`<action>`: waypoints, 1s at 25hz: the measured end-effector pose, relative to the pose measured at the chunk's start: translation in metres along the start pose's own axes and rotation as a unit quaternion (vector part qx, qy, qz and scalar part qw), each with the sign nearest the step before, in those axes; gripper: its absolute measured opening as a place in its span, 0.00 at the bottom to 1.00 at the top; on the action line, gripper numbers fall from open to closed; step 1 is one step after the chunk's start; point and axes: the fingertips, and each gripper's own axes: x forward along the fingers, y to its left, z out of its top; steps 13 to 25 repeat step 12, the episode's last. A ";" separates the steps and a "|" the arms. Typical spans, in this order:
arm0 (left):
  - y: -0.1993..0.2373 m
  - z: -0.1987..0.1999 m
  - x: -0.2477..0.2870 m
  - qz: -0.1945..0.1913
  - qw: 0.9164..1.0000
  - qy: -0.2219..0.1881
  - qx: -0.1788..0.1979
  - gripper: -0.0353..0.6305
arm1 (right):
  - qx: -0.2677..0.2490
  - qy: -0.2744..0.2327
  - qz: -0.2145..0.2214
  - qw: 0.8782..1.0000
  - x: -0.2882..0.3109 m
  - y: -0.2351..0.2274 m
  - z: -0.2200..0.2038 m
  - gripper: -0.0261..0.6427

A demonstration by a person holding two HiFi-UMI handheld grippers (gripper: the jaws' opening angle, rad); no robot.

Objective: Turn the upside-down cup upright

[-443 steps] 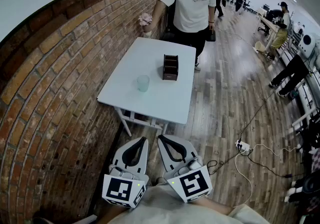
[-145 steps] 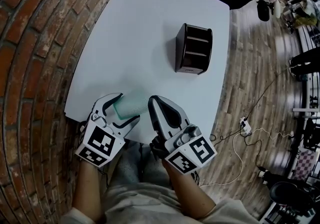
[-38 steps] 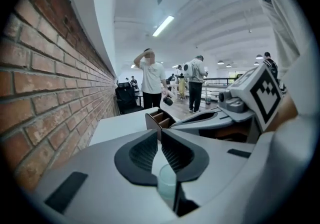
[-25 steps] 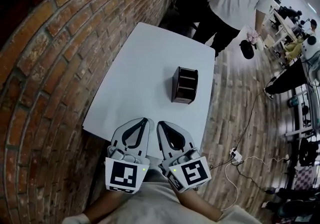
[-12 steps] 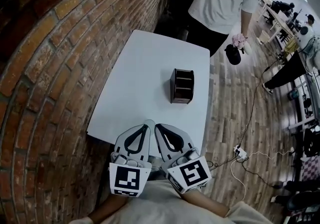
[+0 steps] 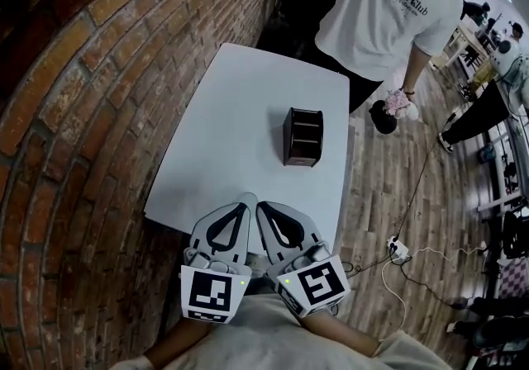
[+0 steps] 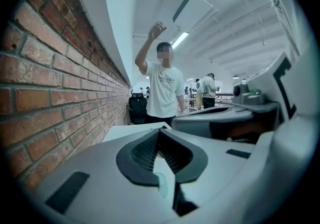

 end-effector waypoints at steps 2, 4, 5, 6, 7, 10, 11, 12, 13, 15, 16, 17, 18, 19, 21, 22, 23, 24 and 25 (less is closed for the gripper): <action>-0.002 -0.001 0.000 -0.002 1.000 0.002 0.000 0.07 | 0.000 0.003 0.003 1.000 -0.001 0.000 -0.001 0.05; -0.003 -0.001 0.001 -0.003 1.000 0.005 0.001 0.07 | 0.001 0.005 0.004 1.000 0.000 0.001 -0.002 0.05; -0.003 -0.002 0.002 -0.003 1.000 0.005 0.000 0.07 | 0.002 0.006 0.004 1.000 0.000 0.000 -0.003 0.05; -0.003 -0.002 0.002 -0.003 1.000 0.006 0.000 0.07 | 0.003 0.006 0.005 1.000 0.001 0.000 -0.003 0.05; -0.003 -0.002 0.003 -0.004 1.000 0.006 0.000 0.07 | 0.004 0.006 0.005 1.000 0.001 -0.001 -0.003 0.05; -0.004 -0.003 0.005 -0.003 1.000 0.007 0.001 0.07 | 0.004 0.007 0.005 1.000 0.000 -0.003 -0.004 0.05; -0.004 -0.002 0.005 -0.003 1.000 0.008 0.002 0.07 | 0.003 0.008 0.005 1.000 0.000 -0.004 -0.004 0.05; -0.004 -0.002 0.006 -0.003 1.000 0.007 0.002 0.07 | 0.003 0.009 0.006 1.000 0.000 -0.004 -0.004 0.05; -0.004 -0.002 0.006 -0.003 1.000 0.007 0.002 0.07 | 0.003 0.009 0.006 1.000 0.000 -0.004 -0.004 0.05; -0.004 -0.002 0.006 -0.003 1.000 0.007 0.002 0.07 | 0.003 0.009 0.006 1.000 0.000 -0.004 -0.004 0.05; -0.004 -0.002 0.006 -0.003 1.000 0.007 0.002 0.07 | 0.003 0.009 0.006 1.000 0.000 -0.004 -0.004 0.05; -0.004 -0.002 0.006 -0.003 1.000 0.007 0.002 0.07 | 0.003 0.009 0.006 1.000 0.000 -0.004 -0.004 0.05; -0.004 -0.002 0.006 -0.003 1.000 0.007 0.002 0.07 | 0.003 0.009 0.006 1.000 0.000 -0.004 -0.004 0.05; -0.004 -0.002 0.006 -0.003 1.000 0.007 0.002 0.07 | 0.003 0.009 0.006 1.000 0.000 -0.004 -0.004 0.05; -0.004 -0.002 0.006 -0.003 1.000 0.007 0.002 0.07 | 0.003 0.009 0.006 1.000 0.000 -0.004 -0.004 0.05; -0.004 -0.002 0.006 -0.003 1.000 0.007 0.002 0.07 | 0.003 0.009 0.006 1.000 0.000 -0.004 -0.004 0.05; -0.004 -0.002 0.006 -0.003 1.000 0.007 0.002 0.07 | 0.003 0.009 0.006 1.000 0.000 -0.004 -0.004 0.05; -0.004 -0.002 0.006 -0.003 1.000 0.007 0.002 0.07 | 0.003 0.009 0.006 1.000 0.000 -0.004 -0.004 0.05; -0.004 -0.002 0.006 -0.003 1.000 0.007 0.002 0.07 | 0.003 0.009 0.006 1.000 0.000 -0.004 -0.004 0.05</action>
